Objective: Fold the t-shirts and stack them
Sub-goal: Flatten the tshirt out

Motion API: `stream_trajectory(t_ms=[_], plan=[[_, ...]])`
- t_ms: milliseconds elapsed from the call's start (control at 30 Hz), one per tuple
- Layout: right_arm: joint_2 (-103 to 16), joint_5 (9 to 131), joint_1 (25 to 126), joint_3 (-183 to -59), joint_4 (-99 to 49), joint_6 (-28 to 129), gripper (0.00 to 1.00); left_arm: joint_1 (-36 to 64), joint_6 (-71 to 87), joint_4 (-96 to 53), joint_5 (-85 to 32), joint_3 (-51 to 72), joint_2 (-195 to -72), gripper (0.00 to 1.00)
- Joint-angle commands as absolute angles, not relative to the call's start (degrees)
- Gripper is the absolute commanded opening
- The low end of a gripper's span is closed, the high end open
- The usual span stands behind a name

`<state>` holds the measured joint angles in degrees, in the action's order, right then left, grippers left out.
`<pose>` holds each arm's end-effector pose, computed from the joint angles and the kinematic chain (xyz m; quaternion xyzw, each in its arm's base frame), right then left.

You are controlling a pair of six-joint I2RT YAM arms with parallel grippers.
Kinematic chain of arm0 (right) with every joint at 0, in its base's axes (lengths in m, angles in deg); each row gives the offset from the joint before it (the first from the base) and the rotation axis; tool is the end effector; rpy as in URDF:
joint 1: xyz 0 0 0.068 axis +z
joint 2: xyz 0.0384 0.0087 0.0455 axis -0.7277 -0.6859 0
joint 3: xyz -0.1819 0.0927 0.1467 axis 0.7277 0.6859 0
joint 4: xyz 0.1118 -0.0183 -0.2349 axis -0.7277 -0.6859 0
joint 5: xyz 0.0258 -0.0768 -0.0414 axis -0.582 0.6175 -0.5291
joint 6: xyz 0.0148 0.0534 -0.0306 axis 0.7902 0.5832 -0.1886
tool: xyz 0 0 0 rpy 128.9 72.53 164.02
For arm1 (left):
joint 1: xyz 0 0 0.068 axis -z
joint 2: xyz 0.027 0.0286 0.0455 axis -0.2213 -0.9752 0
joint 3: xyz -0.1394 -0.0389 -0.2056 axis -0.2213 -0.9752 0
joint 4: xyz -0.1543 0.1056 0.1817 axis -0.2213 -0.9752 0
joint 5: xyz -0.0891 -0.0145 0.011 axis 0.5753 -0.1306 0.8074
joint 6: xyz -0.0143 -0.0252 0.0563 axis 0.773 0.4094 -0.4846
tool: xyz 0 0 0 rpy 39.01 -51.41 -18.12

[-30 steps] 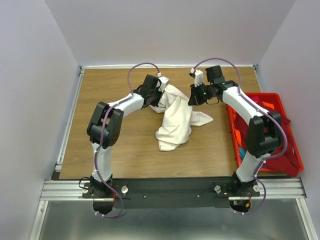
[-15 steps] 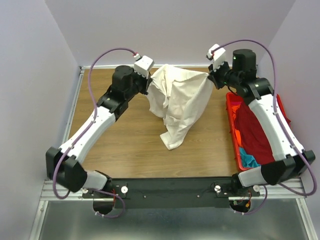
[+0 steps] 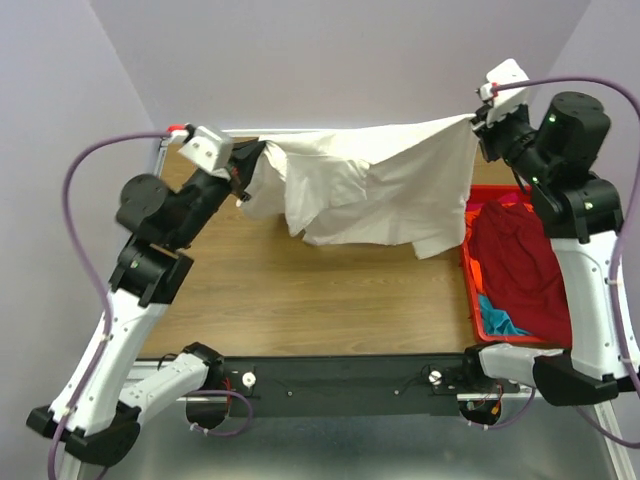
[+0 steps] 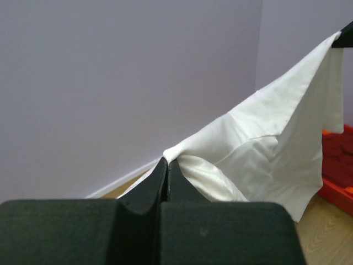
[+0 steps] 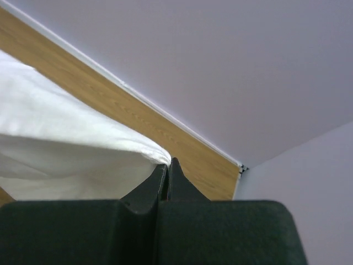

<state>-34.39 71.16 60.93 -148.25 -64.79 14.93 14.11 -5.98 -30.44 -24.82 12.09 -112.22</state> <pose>0.2348 0.0649 0.5013 -0.3096 0.6941 -0.0422 0.6485 0.1799 -0.1006 0.4763 0.2197 0.5819 -0.2214 0.7510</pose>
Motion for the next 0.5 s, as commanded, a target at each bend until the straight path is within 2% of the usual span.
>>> stream_trajectory(t_ms=[0,267,333,467], plan=[[-30.0,66.4,58.0,-151.4,-66.2,15.0,0.01,14.0,-7.2,-29.4,-21.9,13.9,-106.6,0.0],[-27.1,48.9,50.4,-162.7,-77.1,14.8,0.01,14.0,-5.7,-29.2,-20.8,11.3,-92.6,0.0],[-27.0,43.0,49.8,-163.7,-79.0,13.6,0.01,14.0,-4.7,-28.7,-21.0,10.8,-89.7,0.0],[-27.9,40.4,49.8,-162.5,-79.9,12.8,0.01,14.0,-1.6,-27.0,-24.6,8.1,-87.0,0.0]])
